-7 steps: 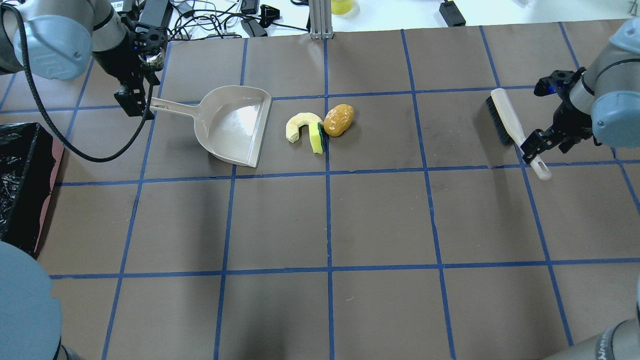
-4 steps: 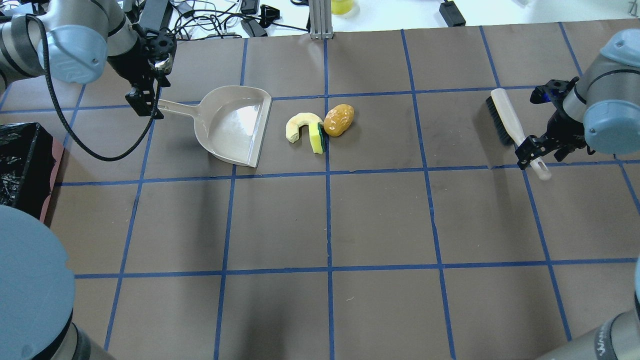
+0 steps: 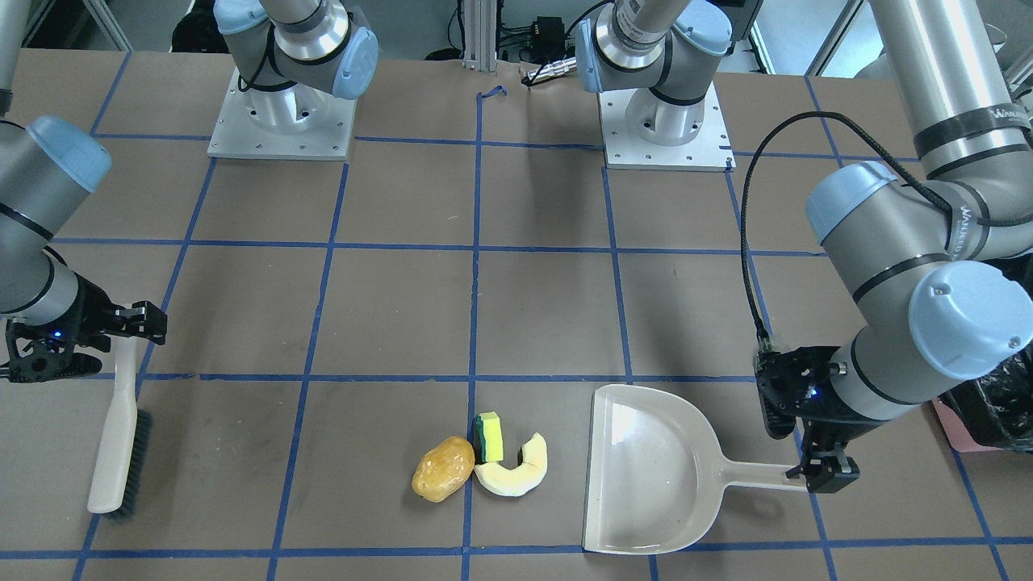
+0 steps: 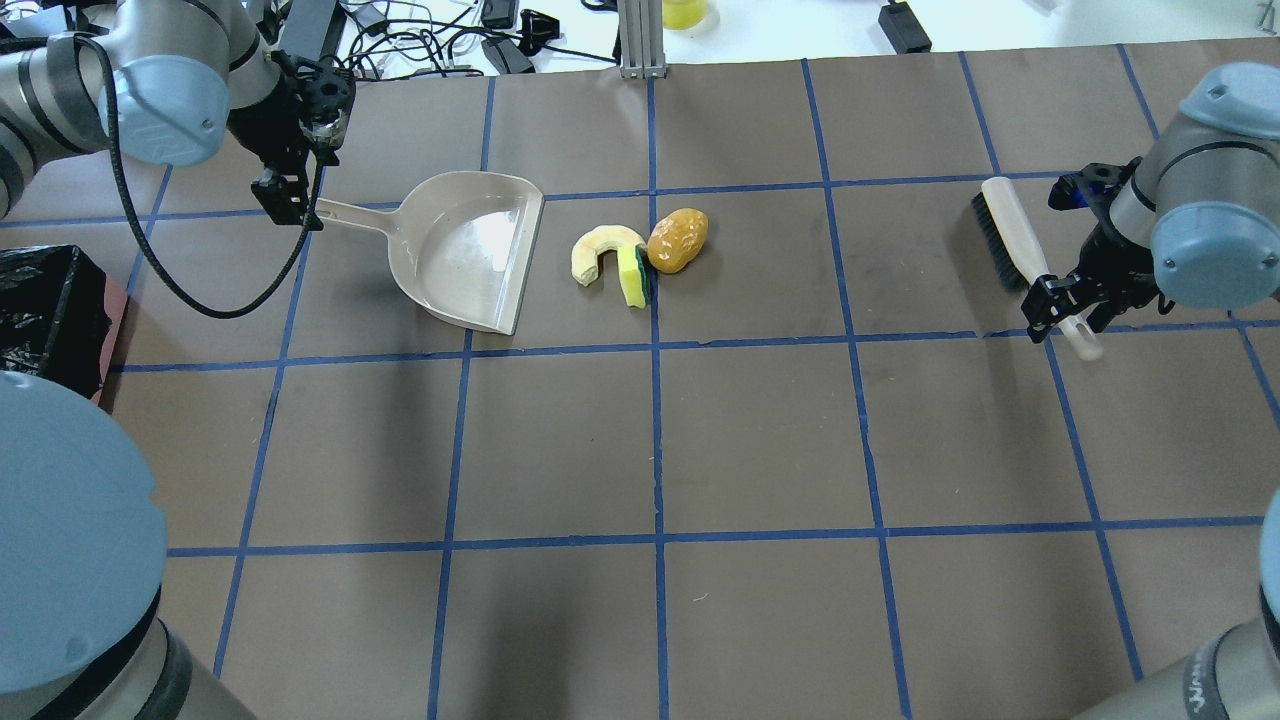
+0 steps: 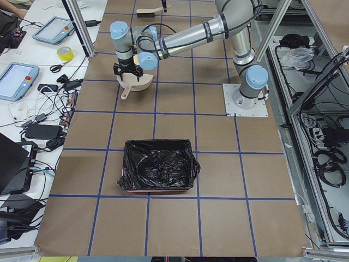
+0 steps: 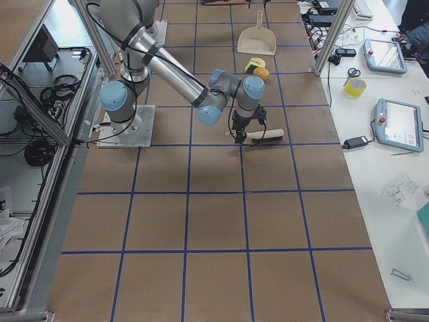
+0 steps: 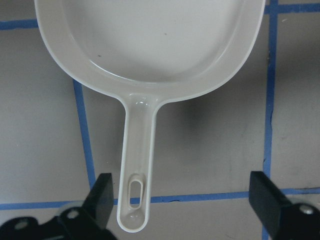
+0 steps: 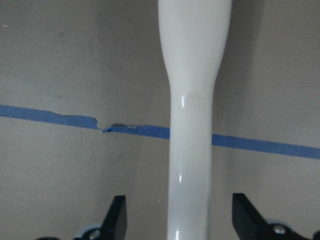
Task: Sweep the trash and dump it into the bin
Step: 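Grasp the dustpan handle with the left gripper while the right gripper grasps the brush handle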
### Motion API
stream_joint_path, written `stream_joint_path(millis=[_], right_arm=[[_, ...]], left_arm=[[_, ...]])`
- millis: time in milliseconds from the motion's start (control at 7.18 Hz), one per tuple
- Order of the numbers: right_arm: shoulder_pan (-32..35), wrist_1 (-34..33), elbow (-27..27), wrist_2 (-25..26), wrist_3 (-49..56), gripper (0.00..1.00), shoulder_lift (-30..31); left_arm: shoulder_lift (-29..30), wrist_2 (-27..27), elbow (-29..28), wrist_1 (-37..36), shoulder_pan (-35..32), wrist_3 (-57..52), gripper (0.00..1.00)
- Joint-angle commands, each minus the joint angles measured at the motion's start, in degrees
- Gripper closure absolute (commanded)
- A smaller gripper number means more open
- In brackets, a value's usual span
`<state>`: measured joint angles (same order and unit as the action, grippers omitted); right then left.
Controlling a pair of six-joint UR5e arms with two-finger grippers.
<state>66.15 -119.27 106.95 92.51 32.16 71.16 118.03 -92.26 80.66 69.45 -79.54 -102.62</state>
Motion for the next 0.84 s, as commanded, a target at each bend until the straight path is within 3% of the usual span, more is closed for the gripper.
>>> stream_joint_path(millis=[0,279,697], right_arm=[[0.0,0.1,-0.4,0.5,0.1,0.67,0.0],[0.0,0.4,-0.7,3.1,0.0,1.00,0.3],[0.9,0.5,-1.0,3.1,-0.7,1.00,0.9]], left_arm=[[2.7,-2.2,-0.2,-3.9,0.0,0.3,0.00],[4.6,-4.8,0.8,-6.2,0.0,2.6,0.00],[6.2,-4.4,0.5,-6.2,0.0,2.6,0.00]])
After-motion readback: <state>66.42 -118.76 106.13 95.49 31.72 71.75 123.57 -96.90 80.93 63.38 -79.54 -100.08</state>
